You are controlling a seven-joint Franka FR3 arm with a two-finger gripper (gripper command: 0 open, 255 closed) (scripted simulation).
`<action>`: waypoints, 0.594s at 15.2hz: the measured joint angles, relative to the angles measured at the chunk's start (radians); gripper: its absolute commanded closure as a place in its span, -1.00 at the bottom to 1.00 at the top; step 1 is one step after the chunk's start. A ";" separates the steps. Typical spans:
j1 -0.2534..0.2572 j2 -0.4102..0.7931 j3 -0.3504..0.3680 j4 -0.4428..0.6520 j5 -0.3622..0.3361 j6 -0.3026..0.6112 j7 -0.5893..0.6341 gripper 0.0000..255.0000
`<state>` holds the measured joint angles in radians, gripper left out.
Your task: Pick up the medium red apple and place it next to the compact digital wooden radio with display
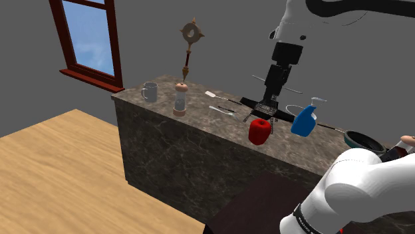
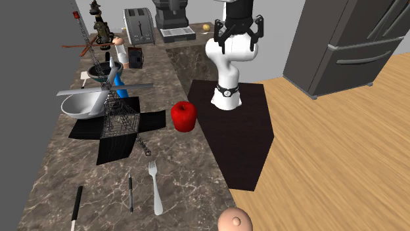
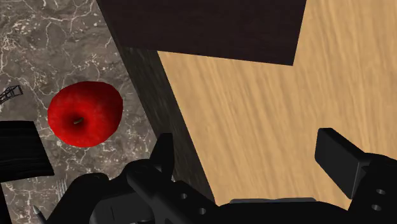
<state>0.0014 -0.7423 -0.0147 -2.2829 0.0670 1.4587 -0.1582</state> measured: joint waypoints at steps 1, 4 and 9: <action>0.000 0.000 0.000 0.000 0.000 0.000 0.000 -1.00; -0.033 0.023 -0.005 -0.036 -0.018 0.069 0.038 -1.00; -0.111 0.065 -0.014 -0.125 -0.056 0.230 0.138 -1.00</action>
<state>-0.1092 -0.6778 -0.0286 -2.4080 0.0106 1.6885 -0.0198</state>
